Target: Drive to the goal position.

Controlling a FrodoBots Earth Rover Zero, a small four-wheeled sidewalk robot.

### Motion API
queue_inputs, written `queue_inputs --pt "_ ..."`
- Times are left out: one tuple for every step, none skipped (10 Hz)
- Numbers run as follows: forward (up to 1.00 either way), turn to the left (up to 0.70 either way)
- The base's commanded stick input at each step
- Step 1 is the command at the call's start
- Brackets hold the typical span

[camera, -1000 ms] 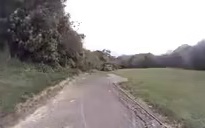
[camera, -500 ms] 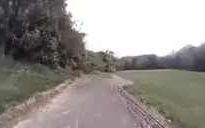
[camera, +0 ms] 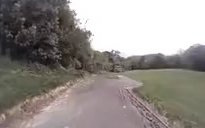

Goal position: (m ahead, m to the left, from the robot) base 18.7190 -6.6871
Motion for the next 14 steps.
queue_inputs --pt "0.85 0.0" --pt "0.85 0.0" --pt "0.85 0.0" --pt "0.85 0.0" --pt "0.85 0.0" --pt "0.85 0.0" --pt "0.85 0.0" --pt "0.85 0.0" --pt "0.85 0.0" --pt "0.85 0.0" --pt "0.85 0.0" --pt "0.85 0.0" --pt "0.85 -0.11" --pt "0.85 -0.26"
